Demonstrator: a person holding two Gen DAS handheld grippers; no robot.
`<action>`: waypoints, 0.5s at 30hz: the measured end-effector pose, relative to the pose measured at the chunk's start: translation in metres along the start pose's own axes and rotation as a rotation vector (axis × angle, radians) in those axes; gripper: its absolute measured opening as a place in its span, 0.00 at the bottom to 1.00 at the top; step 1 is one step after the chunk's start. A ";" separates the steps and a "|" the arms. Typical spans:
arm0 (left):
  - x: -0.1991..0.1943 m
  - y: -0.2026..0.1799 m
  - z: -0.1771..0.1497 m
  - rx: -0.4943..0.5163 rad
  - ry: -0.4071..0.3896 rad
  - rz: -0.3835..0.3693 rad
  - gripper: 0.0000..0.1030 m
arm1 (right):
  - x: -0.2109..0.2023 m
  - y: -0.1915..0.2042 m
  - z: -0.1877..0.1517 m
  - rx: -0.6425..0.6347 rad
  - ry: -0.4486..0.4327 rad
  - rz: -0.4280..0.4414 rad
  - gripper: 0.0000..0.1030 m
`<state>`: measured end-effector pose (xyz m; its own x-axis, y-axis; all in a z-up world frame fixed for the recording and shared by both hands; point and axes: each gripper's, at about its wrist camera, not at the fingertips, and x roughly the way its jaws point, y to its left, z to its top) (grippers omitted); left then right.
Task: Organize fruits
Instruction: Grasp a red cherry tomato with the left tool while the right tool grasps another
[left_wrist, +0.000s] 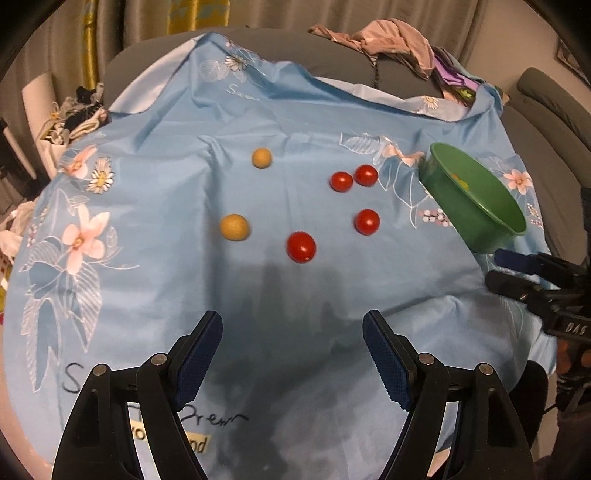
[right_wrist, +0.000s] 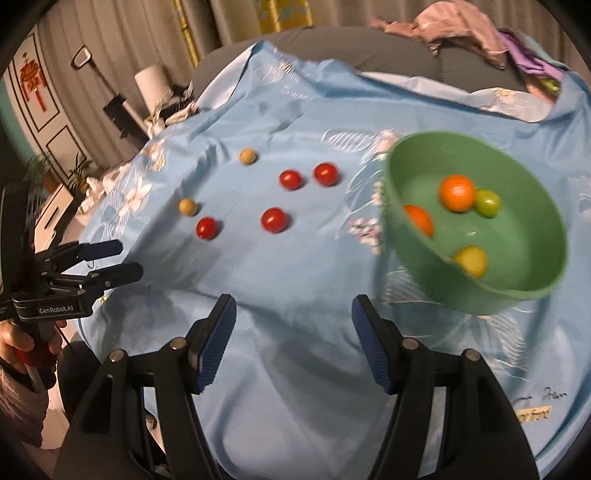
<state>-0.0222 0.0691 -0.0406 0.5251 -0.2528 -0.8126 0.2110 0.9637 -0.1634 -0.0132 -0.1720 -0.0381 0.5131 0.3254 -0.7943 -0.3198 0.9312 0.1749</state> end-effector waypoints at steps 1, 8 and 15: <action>0.002 0.000 0.001 0.000 0.003 -0.009 0.76 | 0.006 0.003 0.001 -0.006 0.011 0.005 0.63; 0.020 0.002 0.014 0.001 0.007 -0.033 0.76 | 0.034 0.015 0.018 -0.039 0.032 0.025 0.63; 0.044 0.002 0.031 0.008 0.022 -0.031 0.73 | 0.066 0.016 0.042 -0.043 0.052 0.025 0.63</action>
<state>0.0271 0.0572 -0.0592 0.4998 -0.2806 -0.8194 0.2337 0.9547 -0.1844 0.0485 -0.1295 -0.0633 0.4627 0.3387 -0.8193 -0.3666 0.9145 0.1710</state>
